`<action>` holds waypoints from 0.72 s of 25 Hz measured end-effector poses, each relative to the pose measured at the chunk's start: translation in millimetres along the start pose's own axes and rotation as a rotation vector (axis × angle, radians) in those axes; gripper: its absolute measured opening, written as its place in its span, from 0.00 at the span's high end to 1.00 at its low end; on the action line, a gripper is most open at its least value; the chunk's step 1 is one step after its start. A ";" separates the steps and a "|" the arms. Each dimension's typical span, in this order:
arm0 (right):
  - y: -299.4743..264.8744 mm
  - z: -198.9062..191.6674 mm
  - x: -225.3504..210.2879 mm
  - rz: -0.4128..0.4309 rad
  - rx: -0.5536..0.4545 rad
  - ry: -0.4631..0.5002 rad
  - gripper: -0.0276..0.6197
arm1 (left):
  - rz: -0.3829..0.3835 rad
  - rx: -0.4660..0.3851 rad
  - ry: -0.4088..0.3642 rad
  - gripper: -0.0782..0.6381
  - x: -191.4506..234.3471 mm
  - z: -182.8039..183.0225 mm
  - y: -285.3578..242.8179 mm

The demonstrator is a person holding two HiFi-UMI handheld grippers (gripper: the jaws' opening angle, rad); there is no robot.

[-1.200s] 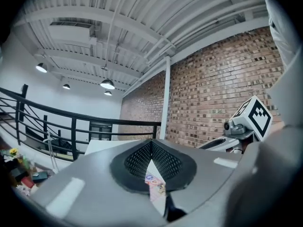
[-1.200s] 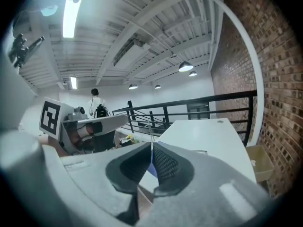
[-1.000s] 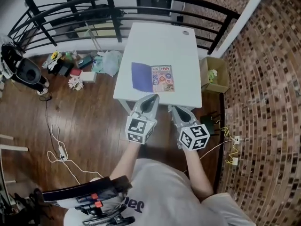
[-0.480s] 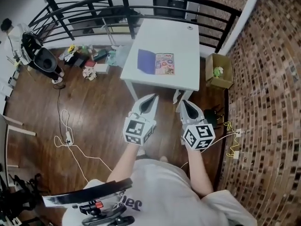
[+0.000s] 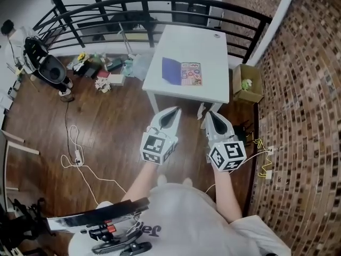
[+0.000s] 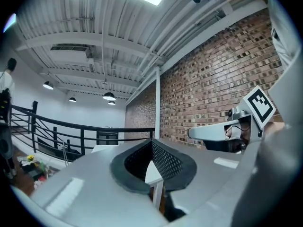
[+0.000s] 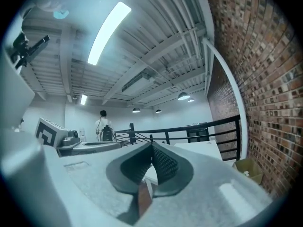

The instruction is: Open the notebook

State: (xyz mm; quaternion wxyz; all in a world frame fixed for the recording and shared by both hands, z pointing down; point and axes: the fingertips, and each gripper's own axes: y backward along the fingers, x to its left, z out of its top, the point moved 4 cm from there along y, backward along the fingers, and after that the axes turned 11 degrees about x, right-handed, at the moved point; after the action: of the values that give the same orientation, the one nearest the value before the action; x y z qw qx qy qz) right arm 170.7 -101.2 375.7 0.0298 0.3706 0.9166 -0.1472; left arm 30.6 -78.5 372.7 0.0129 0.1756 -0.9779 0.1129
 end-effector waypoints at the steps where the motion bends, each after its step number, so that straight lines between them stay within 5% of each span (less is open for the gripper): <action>1: -1.7 -0.3 5.3 0.003 0.002 0.003 0.97 | -0.002 0.002 0.006 0.87 3.3 -1.8 2.3; 18: -19.4 -2.5 33.2 -0.017 0.018 0.033 0.97 | -0.030 -0.005 0.008 0.87 33.3 -16.0 16.2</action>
State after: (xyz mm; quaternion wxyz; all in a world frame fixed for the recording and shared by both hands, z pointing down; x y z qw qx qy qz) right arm 133.5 -91.5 377.4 0.0100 0.3656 0.9186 -0.1494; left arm -6.4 -71.4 387.0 0.0191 0.1898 -0.9754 0.1108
